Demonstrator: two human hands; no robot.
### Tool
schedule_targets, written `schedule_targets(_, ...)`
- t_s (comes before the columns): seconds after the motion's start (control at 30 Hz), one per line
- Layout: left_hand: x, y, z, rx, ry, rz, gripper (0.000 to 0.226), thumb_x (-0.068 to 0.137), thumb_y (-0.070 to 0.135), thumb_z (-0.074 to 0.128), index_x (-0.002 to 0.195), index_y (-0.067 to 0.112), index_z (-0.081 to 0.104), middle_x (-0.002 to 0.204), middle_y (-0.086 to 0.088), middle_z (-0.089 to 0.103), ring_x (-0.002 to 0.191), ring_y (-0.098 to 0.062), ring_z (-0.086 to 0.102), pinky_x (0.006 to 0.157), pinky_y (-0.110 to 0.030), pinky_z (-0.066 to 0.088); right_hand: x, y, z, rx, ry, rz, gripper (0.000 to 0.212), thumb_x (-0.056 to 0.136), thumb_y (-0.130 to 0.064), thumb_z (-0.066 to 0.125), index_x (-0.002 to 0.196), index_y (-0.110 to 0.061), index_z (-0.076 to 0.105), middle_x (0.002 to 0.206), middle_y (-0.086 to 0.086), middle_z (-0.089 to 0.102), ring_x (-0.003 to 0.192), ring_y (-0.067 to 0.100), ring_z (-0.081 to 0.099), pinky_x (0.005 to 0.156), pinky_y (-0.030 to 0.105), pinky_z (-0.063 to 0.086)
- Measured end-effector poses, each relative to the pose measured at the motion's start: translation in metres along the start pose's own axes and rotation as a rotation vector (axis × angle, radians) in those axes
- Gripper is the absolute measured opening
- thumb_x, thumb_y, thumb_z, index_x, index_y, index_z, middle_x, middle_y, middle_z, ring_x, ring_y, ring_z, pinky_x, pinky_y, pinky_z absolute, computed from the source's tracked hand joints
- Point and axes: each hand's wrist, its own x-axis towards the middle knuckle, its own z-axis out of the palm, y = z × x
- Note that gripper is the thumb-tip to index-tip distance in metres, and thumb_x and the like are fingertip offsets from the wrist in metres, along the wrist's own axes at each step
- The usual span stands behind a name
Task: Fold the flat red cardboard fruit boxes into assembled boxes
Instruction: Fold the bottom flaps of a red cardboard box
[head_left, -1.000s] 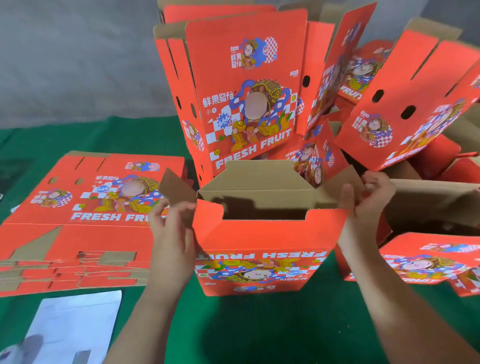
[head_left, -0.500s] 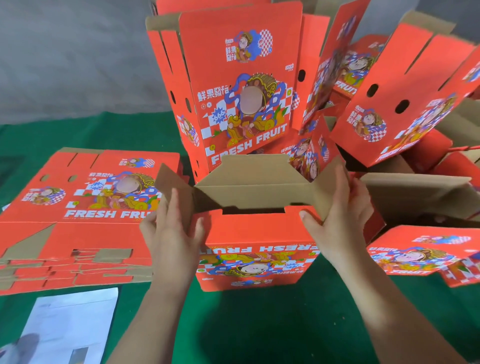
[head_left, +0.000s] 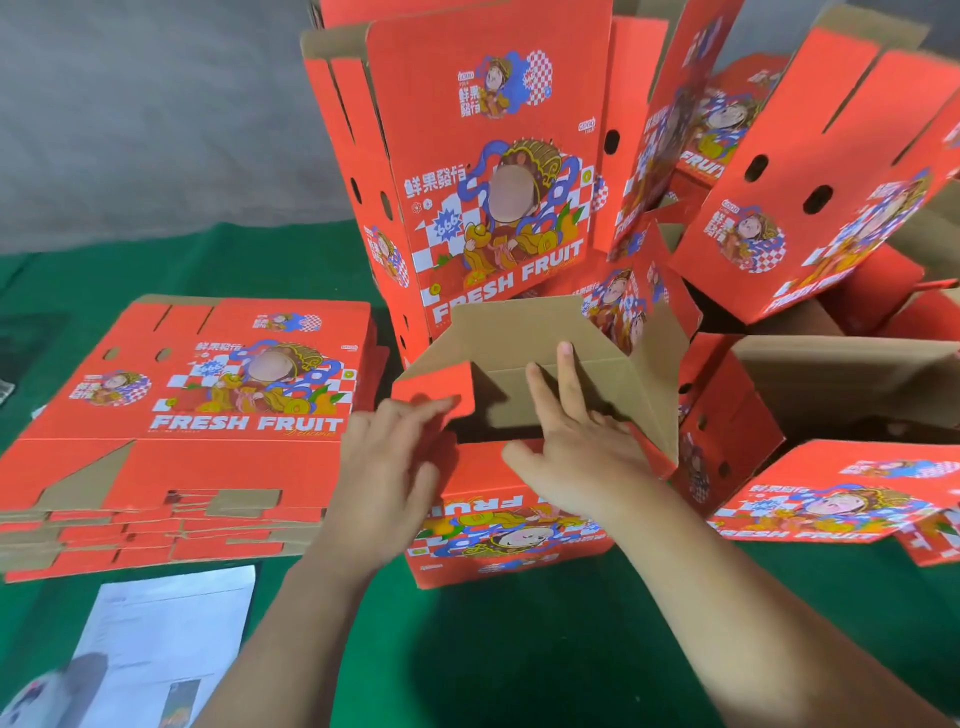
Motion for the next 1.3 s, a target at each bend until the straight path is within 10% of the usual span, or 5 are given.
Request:
schedule_targets(0.3, 0.061, 0.010, 0.004, 0.398, -0.218, -0.218, 0.076, 0.102, 0.057, 0.041, 0.165, 0.040, 0.001, 0.161, -0.005, 0.041, 0.121, -0.039, 0.058, 0.093, -0.044, 0.048, -0.027, -0.002, 0.007, 0.183, 0.755, 0.070, 0.099, 0.073, -0.044, 0.076, 0.161, -0.029, 0.032, 0.168, 0.018, 0.017, 0.148, 0.044, 0.027, 0.117, 0.058, 0.028)
schedule_targets(0.67, 0.063, 0.003, 0.016, 0.195, 0.096, -0.282, 0.065, 0.100, 0.048, 0.047, 0.160, 0.044, 0.023, 0.117, -0.009, 0.071, 0.099, -0.035, 0.067, 0.074, -0.040, 0.048, -0.029, 0.036, 0.022, 0.287, 0.766, -0.109, 0.059, 0.086, -0.016, 0.074, 0.135, -0.021, 0.042, 0.118, -0.001, 0.073, 0.110, 0.027, 0.068, 0.094, 0.041, 0.039)
schedule_targets(0.87, 0.056, -0.004, 0.018, -0.236, 0.215, -0.320, 0.040, 0.095, 0.063, 0.050, 0.108, 0.028, 0.065, 0.118, -0.003, 0.056, 0.121, -0.019, 0.045, 0.110, -0.035, 0.037, -0.011, 0.048, -0.007, 0.361, 0.639, -0.052, 0.042, 0.096, -0.053, 0.048, 0.113, -0.019, 0.067, 0.088, 0.000, 0.068, 0.090, 0.031, 0.063, 0.082, 0.042, 0.047)
schedule_targets(1.07, 0.057, 0.001, 0.007, -0.369, 0.050, -0.376, 0.073, 0.088, 0.084, 0.046, 0.077, 0.013, 0.056, 0.085, -0.008, 0.063, 0.093, -0.035, 0.060, 0.091, -0.057, 0.047, 0.004, 0.039, -0.016, 0.310, 0.364, 0.178, 0.075, 0.094, -0.077, 0.027, 0.154, -0.035, 0.043, 0.151, 0.015, 0.044, 0.141, 0.038, 0.036, 0.118, 0.047, 0.029)
schedule_targets(1.3, 0.054, 0.015, 0.021, 0.239, -0.266, -0.499, 0.092, 0.079, 0.077, 0.067, 0.153, 0.033, 0.035, 0.147, -0.006, 0.041, 0.136, -0.038, 0.040, 0.109, -0.056, 0.042, 0.012, 0.048, -0.019, 0.119, 0.096, 0.283, 0.121, 0.066, -0.085, 0.072, 0.158, -0.041, 0.008, 0.163, 0.012, 0.012, 0.143, 0.041, 0.039, 0.105, 0.053, 0.044)
